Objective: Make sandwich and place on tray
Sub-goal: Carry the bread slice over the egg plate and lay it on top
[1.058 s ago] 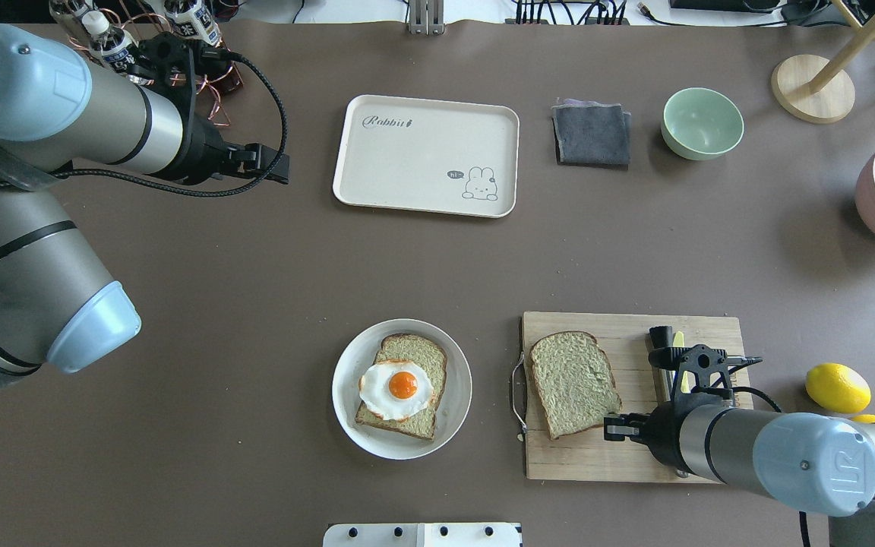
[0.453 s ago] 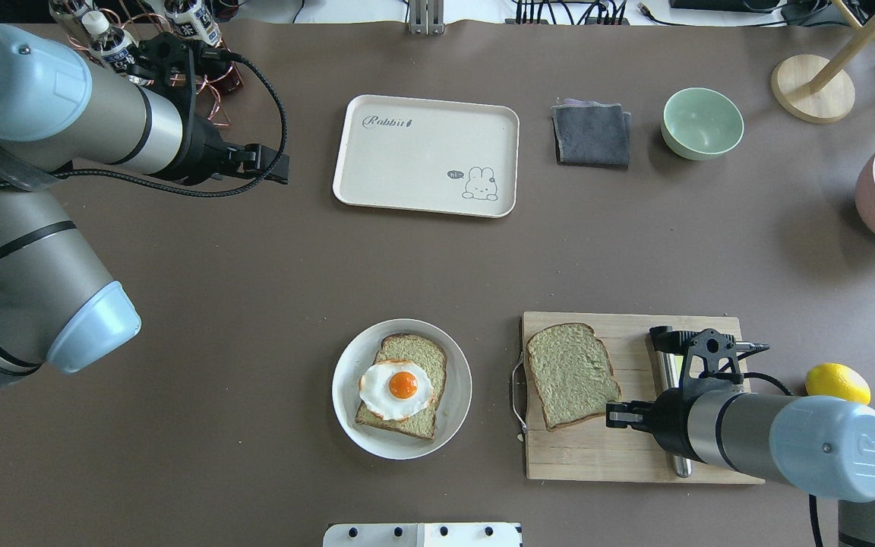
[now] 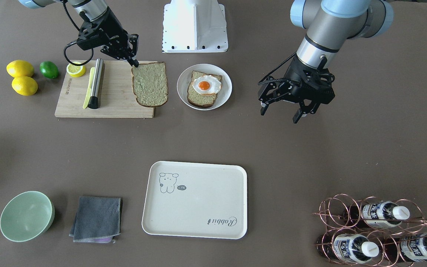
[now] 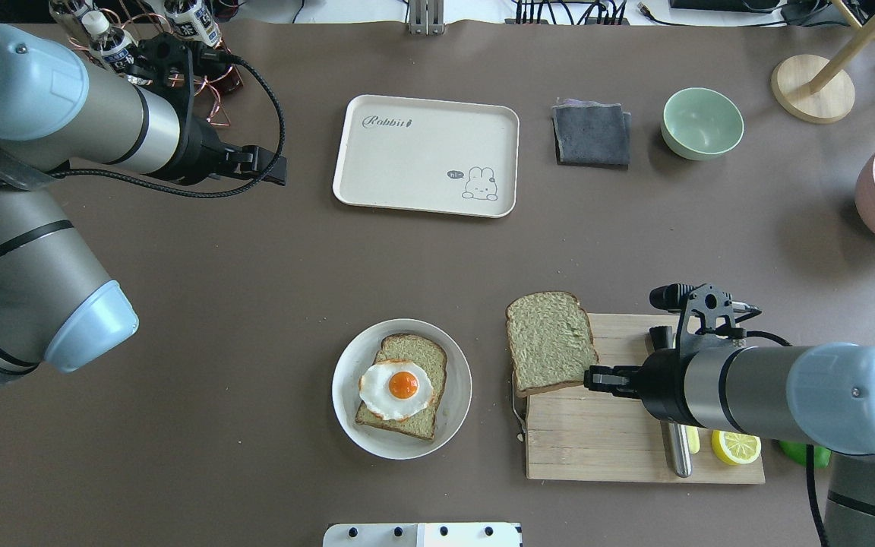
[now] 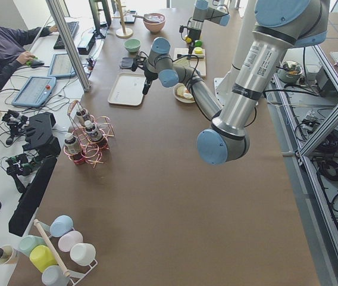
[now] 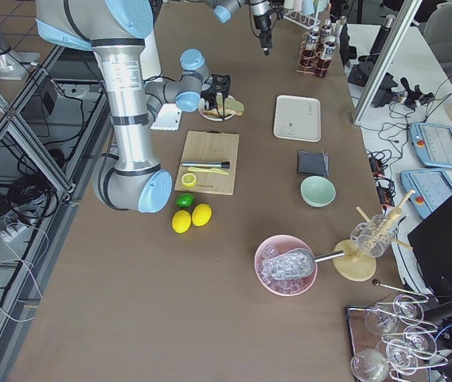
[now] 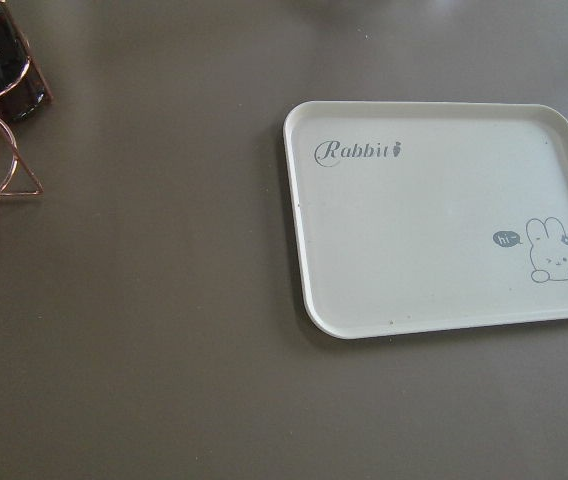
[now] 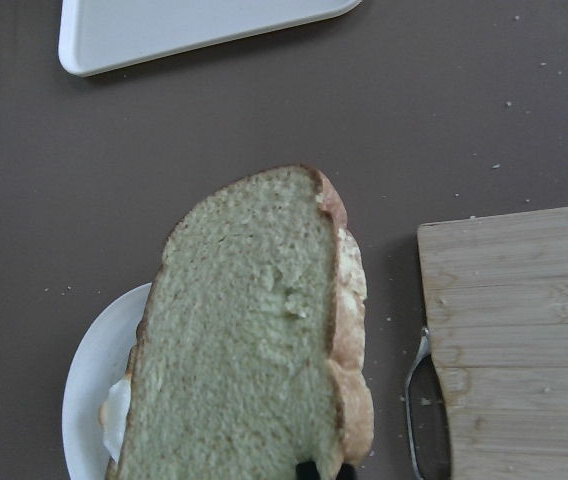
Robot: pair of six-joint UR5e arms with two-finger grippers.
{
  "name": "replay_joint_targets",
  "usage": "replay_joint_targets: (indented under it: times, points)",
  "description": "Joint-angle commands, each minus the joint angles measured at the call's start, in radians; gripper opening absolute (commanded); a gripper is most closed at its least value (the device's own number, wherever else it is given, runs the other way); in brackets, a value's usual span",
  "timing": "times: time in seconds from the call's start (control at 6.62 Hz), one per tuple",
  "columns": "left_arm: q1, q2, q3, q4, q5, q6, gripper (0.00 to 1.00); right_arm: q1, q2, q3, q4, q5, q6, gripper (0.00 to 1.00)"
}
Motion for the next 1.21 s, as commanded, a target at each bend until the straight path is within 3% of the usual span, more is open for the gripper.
replay_joint_targets:
  times: [0.0,0.15,0.45,1.06]
  points:
    - [-0.001,0.002,0.003,0.000,0.000,0.000,0.98,-0.104,0.124,-0.096,-0.035,-0.128,0.060,0.00]
    - [-0.001,0.000,0.004,0.000,0.000,0.000,0.98,-0.122,0.177,-0.158,-0.036,-0.159,0.107,0.00]
    - [-0.001,0.000,0.007,0.000,0.000,0.000,0.98,-0.177,0.184,-0.180,-0.032,-0.236,0.150,0.00]
    - [0.000,-0.006,0.012,0.000,0.000,0.000,0.98,-0.227,0.173,-0.203,-0.032,-0.273,0.187,0.00]
